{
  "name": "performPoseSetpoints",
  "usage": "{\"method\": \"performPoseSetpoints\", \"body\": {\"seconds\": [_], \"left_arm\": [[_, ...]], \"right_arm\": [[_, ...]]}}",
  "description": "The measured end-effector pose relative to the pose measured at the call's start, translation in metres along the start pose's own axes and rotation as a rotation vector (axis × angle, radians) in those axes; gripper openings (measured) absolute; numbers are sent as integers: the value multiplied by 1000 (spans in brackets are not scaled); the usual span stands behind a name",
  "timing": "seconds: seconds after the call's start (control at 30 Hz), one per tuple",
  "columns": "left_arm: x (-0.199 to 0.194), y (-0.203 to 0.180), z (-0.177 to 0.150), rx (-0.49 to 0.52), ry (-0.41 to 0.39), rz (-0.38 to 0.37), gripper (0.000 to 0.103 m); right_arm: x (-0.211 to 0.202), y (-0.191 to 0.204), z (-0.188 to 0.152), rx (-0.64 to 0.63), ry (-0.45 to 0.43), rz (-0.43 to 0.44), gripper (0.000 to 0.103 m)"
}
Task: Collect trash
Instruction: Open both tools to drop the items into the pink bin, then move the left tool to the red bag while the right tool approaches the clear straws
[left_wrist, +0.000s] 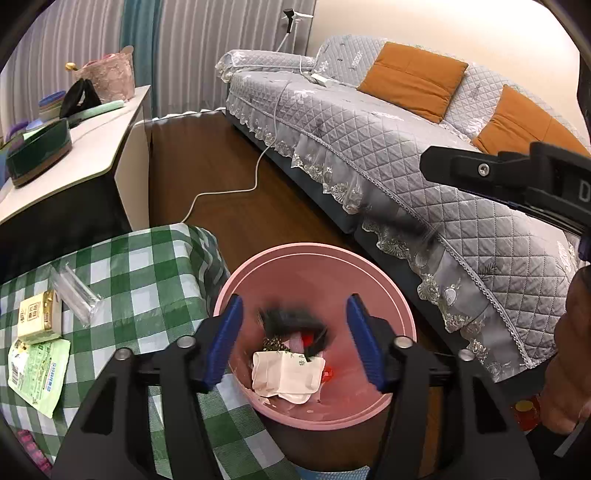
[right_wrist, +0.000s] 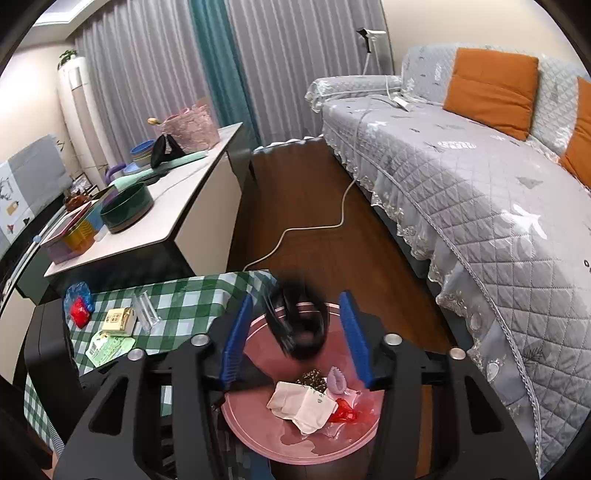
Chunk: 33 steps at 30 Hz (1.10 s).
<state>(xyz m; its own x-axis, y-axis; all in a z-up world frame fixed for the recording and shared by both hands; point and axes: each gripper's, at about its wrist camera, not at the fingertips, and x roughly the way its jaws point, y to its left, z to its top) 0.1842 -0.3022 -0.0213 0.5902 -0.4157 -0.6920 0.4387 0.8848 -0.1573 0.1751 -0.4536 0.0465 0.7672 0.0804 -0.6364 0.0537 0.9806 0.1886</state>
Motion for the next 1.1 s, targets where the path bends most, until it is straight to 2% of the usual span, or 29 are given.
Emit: {"method": "performPoseSetpoints", "body": {"seconds": [0.3,0.6,0.77,0.9,1.1], "left_arm": [[-30,25,-14,-24,-12,4,58],[-88,58,-10,0,-76,24,46],[-117,94,-8,-19,-105,56,42],[-131,132,-10,-42,-127,120,42],[-133,196,-29,-137,-168,251,42]], "right_arm": [[-1,13,2,-17,-15,4,50],[-4,61,4,-68,-57,53,50],[-3,95,1,-107,-79,93,50],[3,119,-3,-143,-87,123,49],[26,151,-13,-186,-59,163,49]]}}
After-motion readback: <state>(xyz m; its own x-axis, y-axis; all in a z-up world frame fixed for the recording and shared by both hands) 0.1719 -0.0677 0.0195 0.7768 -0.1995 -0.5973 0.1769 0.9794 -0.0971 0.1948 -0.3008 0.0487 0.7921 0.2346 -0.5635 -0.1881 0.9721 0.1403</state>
